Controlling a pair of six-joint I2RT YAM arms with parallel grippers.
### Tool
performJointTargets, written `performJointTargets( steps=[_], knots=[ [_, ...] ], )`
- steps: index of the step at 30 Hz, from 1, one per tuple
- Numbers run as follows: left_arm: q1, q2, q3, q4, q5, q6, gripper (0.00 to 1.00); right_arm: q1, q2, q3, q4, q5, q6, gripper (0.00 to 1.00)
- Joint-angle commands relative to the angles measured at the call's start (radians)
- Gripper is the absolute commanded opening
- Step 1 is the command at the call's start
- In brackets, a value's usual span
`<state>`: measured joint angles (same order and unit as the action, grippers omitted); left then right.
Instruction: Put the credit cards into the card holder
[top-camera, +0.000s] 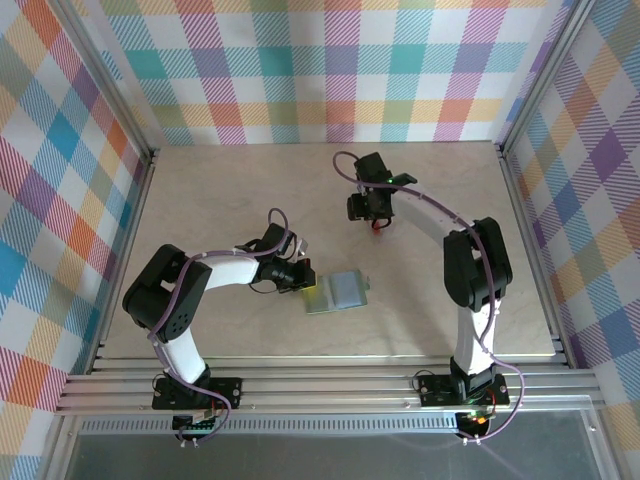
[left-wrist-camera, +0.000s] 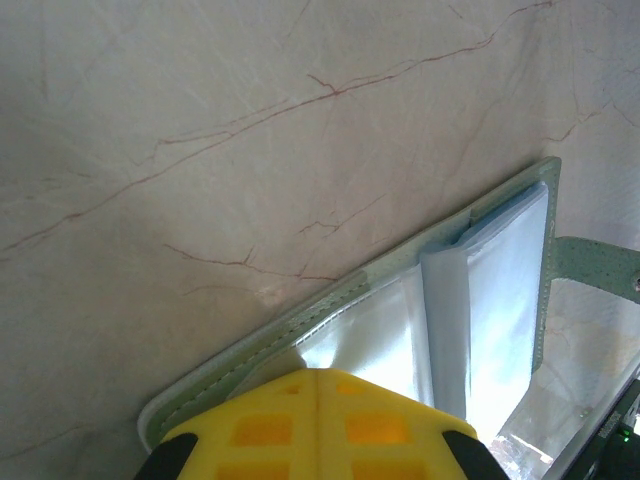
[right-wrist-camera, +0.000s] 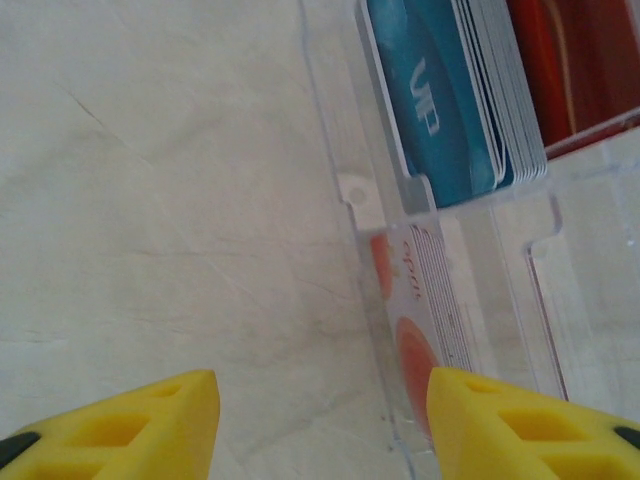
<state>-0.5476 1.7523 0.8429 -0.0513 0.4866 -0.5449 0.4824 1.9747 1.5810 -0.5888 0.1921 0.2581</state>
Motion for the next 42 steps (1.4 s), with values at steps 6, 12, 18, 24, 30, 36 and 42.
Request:
performJointTargets(
  steps=[6,12,18,24,30,36,42],
  knots=[
    [-0.014,0.037,-0.004,-0.058,-0.042,0.015,0.00,-0.009,0.057,0.068,-0.086,0.101,-0.071,0.58],
    [-0.014,0.050,-0.001,-0.053,-0.038,0.013,0.00,-0.009,0.101,0.092,-0.093,0.120,-0.088,0.58],
    [-0.014,0.050,-0.001,-0.054,-0.037,0.013,0.00,-0.011,0.142,0.125,-0.109,0.111,-0.095,0.58],
    [-0.014,0.042,-0.003,-0.053,-0.037,0.013,0.00,-0.010,0.148,0.127,-0.110,0.056,-0.097,0.57],
    [-0.014,0.042,-0.004,-0.053,-0.036,0.013,0.00,-0.011,0.111,0.102,-0.091,-0.010,-0.093,0.56],
    [-0.014,0.038,-0.004,-0.053,-0.034,0.011,0.00,-0.029,0.097,0.099,-0.088,-0.091,-0.092,0.53],
    [-0.014,0.034,-0.006,-0.052,-0.034,0.011,0.00,-0.054,0.136,0.138,-0.131,-0.119,-0.092,0.53]
  ],
)
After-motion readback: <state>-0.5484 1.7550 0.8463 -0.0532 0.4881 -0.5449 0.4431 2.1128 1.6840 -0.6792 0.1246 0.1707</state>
